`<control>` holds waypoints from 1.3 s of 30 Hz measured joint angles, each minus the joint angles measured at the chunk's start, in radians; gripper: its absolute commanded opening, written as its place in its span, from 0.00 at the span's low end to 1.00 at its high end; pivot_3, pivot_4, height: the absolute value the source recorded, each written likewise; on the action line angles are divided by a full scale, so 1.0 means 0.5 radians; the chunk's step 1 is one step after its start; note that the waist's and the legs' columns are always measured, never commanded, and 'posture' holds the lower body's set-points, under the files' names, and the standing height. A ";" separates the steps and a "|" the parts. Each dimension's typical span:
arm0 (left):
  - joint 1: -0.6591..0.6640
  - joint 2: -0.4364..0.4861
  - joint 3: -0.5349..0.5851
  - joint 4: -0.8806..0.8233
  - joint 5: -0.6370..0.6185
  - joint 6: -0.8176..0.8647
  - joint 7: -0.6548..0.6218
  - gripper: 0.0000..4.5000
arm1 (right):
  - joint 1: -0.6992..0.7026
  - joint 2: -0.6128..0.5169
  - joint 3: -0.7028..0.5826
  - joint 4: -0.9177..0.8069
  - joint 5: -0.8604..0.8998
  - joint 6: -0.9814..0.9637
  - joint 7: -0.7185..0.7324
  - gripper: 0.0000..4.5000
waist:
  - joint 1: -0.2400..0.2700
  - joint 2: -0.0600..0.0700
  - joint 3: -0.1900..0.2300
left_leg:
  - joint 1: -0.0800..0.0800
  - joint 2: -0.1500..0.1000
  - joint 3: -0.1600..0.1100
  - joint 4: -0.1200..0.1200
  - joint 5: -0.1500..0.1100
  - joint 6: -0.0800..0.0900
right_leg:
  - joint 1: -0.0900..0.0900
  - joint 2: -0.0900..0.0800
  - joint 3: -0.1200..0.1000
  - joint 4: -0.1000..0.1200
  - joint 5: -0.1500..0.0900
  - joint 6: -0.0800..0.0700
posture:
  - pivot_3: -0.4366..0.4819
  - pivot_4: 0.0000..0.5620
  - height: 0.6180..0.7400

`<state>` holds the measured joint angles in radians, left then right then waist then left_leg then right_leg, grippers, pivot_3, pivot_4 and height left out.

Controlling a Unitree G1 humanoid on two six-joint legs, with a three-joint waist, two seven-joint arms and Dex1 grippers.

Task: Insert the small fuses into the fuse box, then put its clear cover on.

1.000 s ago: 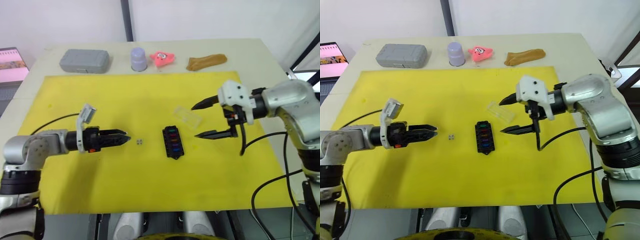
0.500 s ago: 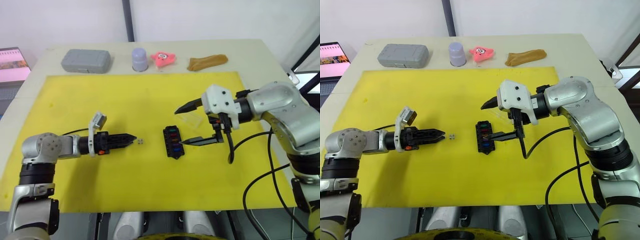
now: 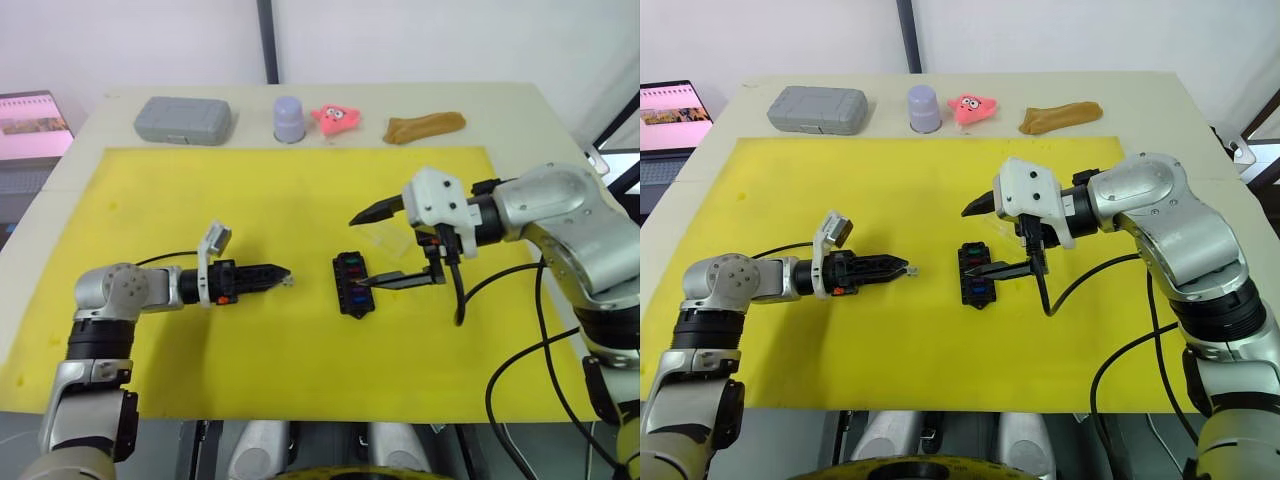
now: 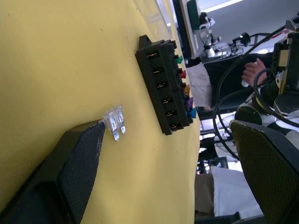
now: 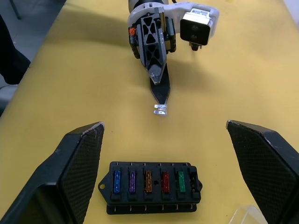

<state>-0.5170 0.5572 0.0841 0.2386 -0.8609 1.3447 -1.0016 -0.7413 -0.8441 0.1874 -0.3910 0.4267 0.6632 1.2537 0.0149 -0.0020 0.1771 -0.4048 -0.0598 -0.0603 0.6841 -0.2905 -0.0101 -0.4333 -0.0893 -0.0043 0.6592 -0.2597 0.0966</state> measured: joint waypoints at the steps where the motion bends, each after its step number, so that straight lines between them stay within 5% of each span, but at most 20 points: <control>1: -0.003 -0.001 -0.009 0.006 0.007 -0.010 -0.001 1.00 | 0.000 0.000 0.001 0.000 0.000 0.002 -0.003 0.98 | 0.000 0.000 0.000 | 0.001 0.000 0.000 0.000 0.000 0.000 | 0.001 0.000 0.000 0.000 0.000 0.000 | 0.48 0.27 0.93; 11: -0.016 -0.029 -0.097 0.068 0.088 -0.143 -0.045 1.00 | -0.001 0.000 0.005 -0.001 0.000 0.012 -0.026 0.98 | 0.002 0.003 -0.002 | 0.027 0.000 -0.001 -0.002 -0.009 0.015 | 0.028 -0.001 0.000 -0.003 0.000 0.000 | 0.48 0.27 0.93; 16: -0.019 -0.085 -0.083 0.118 0.139 -0.180 -0.015 0.59 | -0.007 0.000 0.005 -0.002 0.000 0.012 -0.026 1.00 | 0.006 0.003 -0.002 | 0.027 -0.001 -0.001 -0.002 -0.009 0.015 | 0.028 -0.001 0.000 -0.003 0.000 0.000 | 0.48 0.27 0.93; 28: -0.032 -0.109 -0.083 0.130 0.194 -0.199 0.000 0.59 | -0.030 0.000 0.019 -0.002 -0.002 0.014 -0.039 1.00 | 0.002 0.003 -0.002 | 0.026 -0.001 -0.001 -0.002 -0.009 0.015 | 0.027 -0.001 0.000 -0.004 0.000 0.000 | 0.48 0.27 0.93; 31: -0.032 -0.108 -0.083 0.139 0.213 -0.223 0.000 0.38 | -0.038 0.001 0.034 -0.002 -0.002 0.014 -0.043 1.00 | 0.001 0.003 -0.002 | 0.026 -0.001 -0.001 -0.002 -0.009 0.015 | 0.027 -0.001 0.000 -0.004 0.000 0.000 | 0.48 0.27 0.93; 34: -0.035 -0.110 -0.096 0.146 0.227 -0.235 0.001 0.03 | -0.053 0.001 0.042 -0.002 -0.002 0.014 -0.050 1.00 | -0.004 0.003 -0.002 | 0.026 -0.001 -0.001 -0.003 -0.009 0.015 | 0.027 -0.001 0.000 -0.005 0.000 0.000 | 0.48 0.27 0.93; 39: -0.033 -0.107 -0.124 0.128 0.248 -0.267 -0.003 0.01 | -0.054 0.002 0.044 -0.002 -0.002 0.014 -0.059 1.00 | -0.004 0.005 -0.003 | 0.027 0.000 -0.001 -0.004 -0.009 0.015 | 0.027 -0.001 0.000 -0.005 0.000 0.000 | 0.48 0.27 0.93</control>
<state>-0.5335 0.5037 0.0221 0.3026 -0.7370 1.2110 -1.0032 -0.7681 -0.8432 0.2094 -0.3921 0.4258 0.6703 1.2241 0.0129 0.0003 0.1757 -0.3915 -0.0601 -0.0611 0.6822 -0.2948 -0.0026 -0.4200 -0.0897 -0.0042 0.6569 -0.2597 0.0967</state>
